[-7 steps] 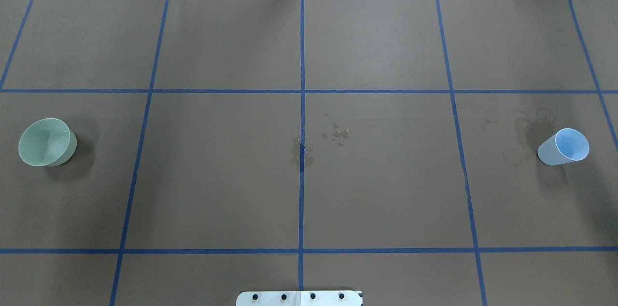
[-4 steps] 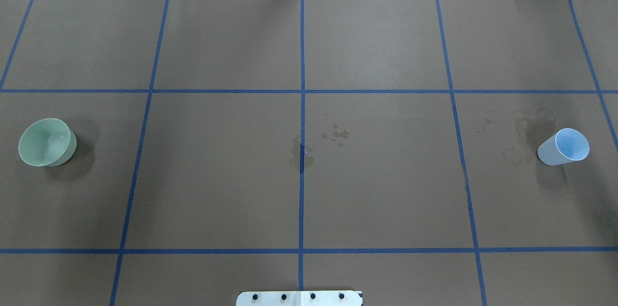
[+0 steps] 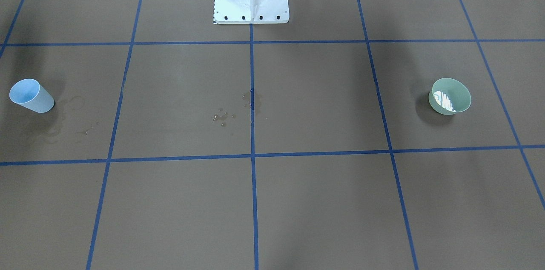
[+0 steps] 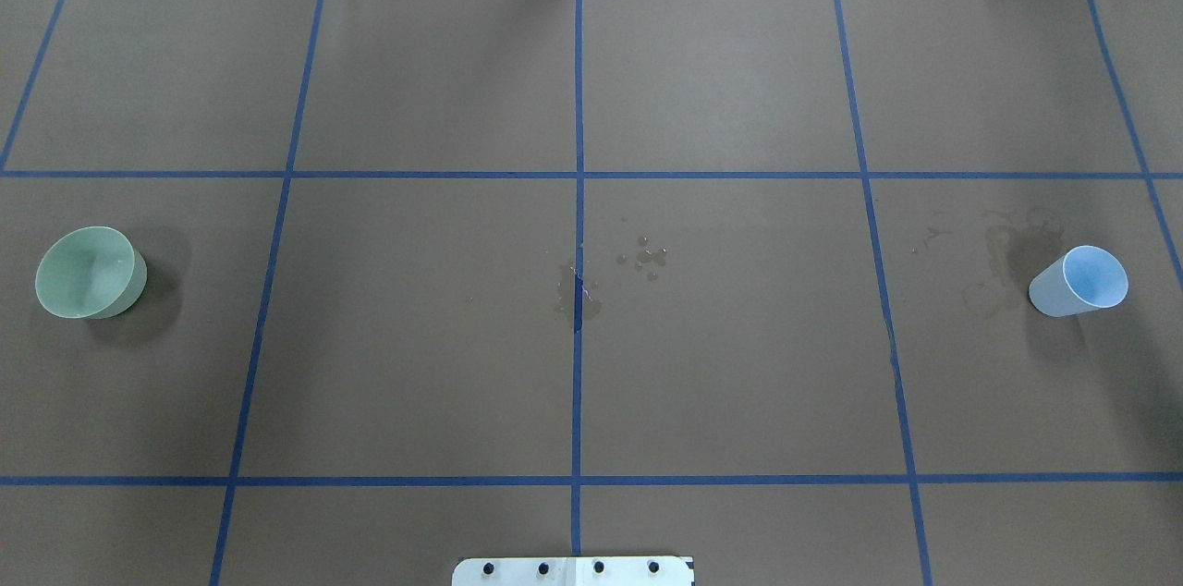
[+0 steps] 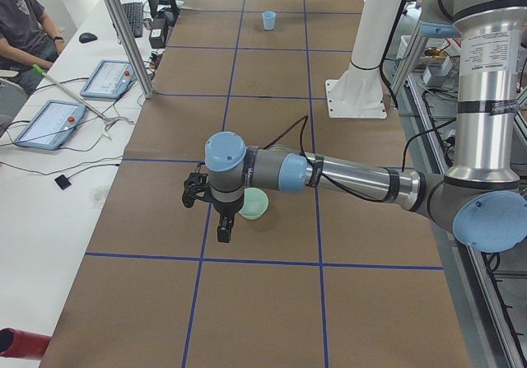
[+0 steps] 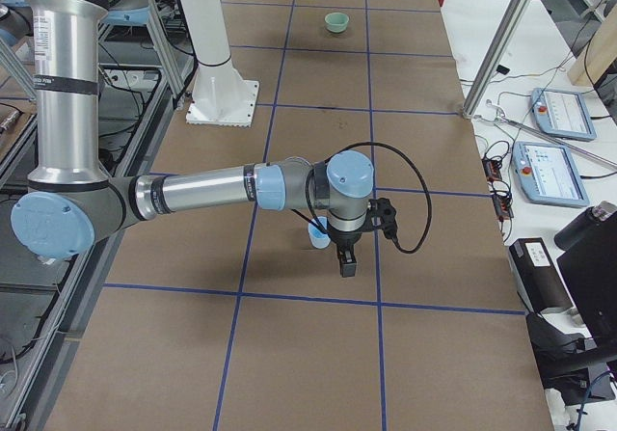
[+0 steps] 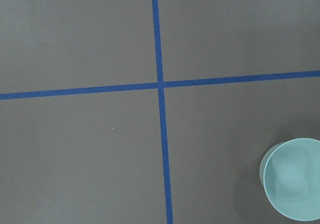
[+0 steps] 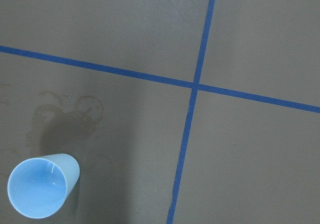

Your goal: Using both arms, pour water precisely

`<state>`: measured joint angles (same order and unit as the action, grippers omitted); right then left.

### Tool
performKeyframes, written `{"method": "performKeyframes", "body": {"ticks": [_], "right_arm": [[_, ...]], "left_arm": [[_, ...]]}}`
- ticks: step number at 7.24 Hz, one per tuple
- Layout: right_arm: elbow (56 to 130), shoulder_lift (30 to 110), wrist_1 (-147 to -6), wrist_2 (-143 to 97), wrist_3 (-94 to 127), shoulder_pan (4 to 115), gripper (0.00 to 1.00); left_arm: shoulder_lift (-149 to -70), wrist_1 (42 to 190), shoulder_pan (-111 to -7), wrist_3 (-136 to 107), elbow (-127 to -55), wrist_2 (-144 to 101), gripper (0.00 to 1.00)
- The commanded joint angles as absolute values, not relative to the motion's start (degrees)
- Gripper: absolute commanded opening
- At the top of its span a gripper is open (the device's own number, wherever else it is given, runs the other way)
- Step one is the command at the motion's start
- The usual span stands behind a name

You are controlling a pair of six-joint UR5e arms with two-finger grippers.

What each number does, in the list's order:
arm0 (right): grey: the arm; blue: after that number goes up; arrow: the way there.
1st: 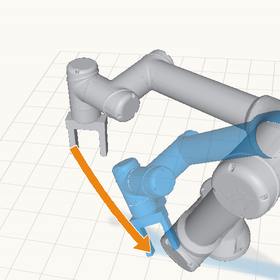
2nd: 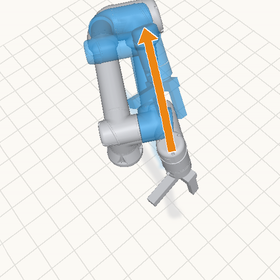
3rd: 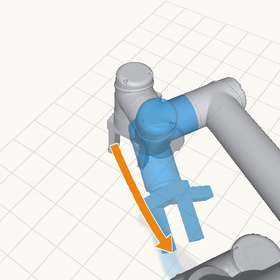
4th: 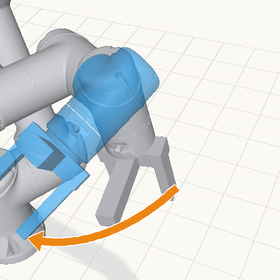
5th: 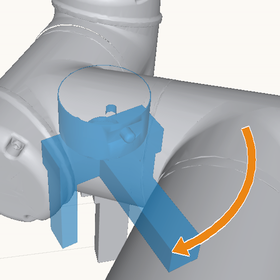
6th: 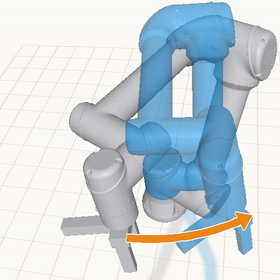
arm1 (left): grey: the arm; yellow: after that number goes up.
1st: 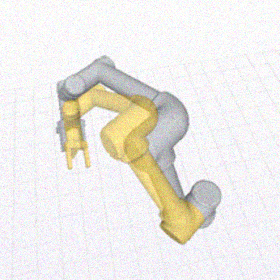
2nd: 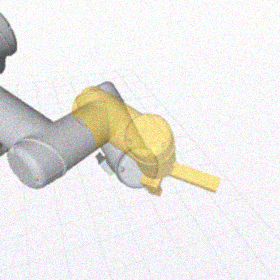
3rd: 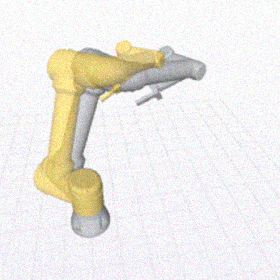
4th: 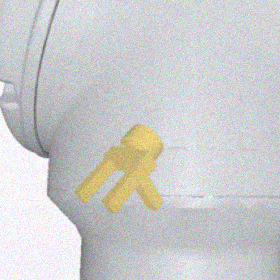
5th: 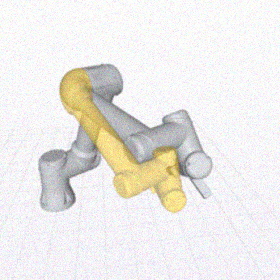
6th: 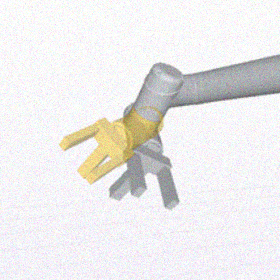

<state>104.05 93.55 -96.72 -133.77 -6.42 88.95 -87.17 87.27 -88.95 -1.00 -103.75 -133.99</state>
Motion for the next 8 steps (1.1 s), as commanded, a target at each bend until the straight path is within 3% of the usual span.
{"method": "performKeyframes", "body": {"ticks": [1, 8], "right_arm": [[103.45, 93.52, -96.59, -133.86, -6.42, 88.95, 1.00], [102.83, 91.50, -96.42, -133.95, -6.24, 87.63, 1.00]], "left_arm": [[-86.75, 87.01, -88.95, -1.23, -104.24, -134.03, 1.00], [-86.40, 87.19, -89.03, -1.32, -100.10, -134.47, 1.00]]}}
